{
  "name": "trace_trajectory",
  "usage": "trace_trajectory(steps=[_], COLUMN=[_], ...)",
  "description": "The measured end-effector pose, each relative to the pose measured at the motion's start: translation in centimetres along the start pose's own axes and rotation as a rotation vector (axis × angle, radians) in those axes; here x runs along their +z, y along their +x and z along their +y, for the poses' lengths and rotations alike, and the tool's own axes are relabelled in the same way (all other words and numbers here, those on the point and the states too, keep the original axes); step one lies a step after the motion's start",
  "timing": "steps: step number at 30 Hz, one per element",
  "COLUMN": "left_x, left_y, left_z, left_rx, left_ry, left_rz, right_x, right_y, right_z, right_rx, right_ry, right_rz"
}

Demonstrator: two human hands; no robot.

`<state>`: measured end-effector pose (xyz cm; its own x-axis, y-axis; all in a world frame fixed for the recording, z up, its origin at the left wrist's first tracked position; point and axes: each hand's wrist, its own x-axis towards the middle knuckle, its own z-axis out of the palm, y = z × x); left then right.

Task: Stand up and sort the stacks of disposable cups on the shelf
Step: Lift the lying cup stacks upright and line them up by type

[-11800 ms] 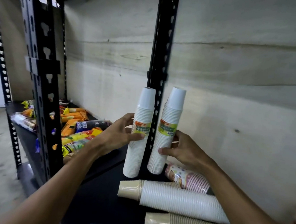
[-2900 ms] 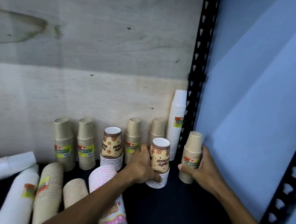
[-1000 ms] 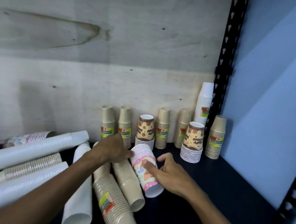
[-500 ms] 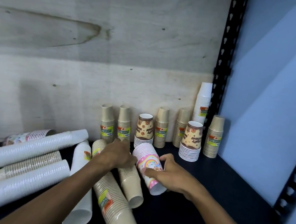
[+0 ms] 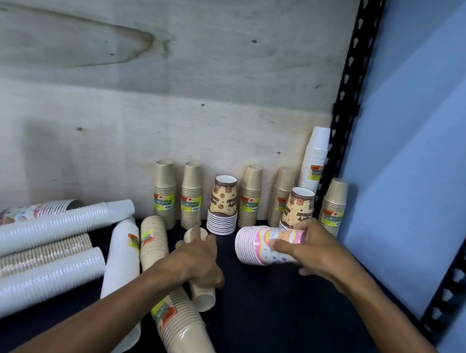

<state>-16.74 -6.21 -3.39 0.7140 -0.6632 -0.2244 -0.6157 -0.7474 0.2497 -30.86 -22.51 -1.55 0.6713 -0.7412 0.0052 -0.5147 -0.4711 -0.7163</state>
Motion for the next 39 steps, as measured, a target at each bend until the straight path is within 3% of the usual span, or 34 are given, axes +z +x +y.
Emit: trace_trajectory(steps=[5, 11, 22, 29, 34, 39], left_x=[-1.7, -5.6, -11.0, -8.7, -6.4, -3.3], left_y=[-0.2, 0.2, 2.1, 3.7, 3.7, 5.1], left_z=[-0.7, -1.5, 1.4, 1.7, -0.4, -1.6], left_rx=[0.035, 0.114, 0.229, 0.357, 0.416, 0.393], left_ry=[-0.179, -0.530, -0.507, -0.575, -0.478, -0.525], left_rz=[0.161, 0.106, 0.152, 0.237, 0.300, 0.337], right_x=[-0.6, -0.7, 0.9, 3.3, 3.9, 4.6], right_y=[0.7, 1.2, 2.3, 1.7, 1.7, 2.1], right_z=[-0.5, -1.3, 0.4, 2.6, 3.5, 3.8], right_rx=[-0.095, -0.166, -0.223, -0.115, -0.102, -0.091], right_ry=[0.014, -0.093, -0.151, -0.114, -0.037, -0.012], right_rz=[0.132, 0.259, 0.378, 0.259, 0.206, 0.124])
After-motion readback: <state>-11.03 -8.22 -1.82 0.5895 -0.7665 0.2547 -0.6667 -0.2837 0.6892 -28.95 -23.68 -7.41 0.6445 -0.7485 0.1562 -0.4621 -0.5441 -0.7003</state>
